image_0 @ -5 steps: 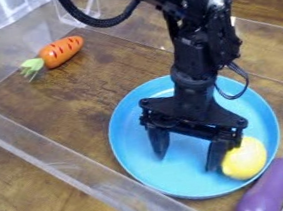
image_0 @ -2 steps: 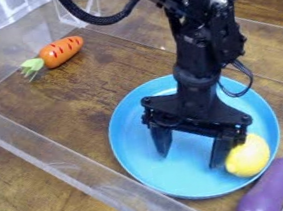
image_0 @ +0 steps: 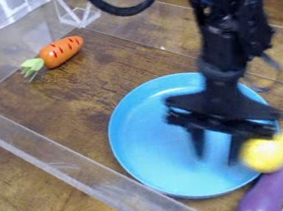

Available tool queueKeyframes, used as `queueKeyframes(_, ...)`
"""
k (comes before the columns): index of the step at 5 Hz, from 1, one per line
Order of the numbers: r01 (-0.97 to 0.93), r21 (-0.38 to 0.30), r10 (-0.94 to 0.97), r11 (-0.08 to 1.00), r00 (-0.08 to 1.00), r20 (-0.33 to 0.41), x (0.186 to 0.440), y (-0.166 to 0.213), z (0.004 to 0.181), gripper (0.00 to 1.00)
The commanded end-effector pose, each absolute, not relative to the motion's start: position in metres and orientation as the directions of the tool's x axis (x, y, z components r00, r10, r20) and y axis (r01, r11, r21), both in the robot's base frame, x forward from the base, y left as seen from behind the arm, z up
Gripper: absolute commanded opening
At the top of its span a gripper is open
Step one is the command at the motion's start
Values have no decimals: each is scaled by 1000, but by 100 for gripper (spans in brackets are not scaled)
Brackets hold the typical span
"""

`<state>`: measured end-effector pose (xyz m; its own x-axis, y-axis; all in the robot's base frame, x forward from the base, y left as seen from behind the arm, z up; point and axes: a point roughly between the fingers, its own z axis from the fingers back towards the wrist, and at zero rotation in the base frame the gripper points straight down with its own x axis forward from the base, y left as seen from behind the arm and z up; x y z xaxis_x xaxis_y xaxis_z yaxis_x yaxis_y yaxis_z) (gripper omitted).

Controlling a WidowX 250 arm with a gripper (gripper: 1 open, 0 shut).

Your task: Remove the lemon from the blue tray and put it on the table

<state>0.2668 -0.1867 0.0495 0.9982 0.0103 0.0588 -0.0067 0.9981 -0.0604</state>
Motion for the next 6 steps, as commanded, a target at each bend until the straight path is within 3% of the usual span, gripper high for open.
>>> queueKeyframes(1,51,-99,-40,994,994,106,265,-193,72,100)
queueKeyframes(3,27,-84,-19,996,995,101,275,-171,78,100)
queueKeyframes(6,-76,-78,86,994,988,127,277,-175,62,100)
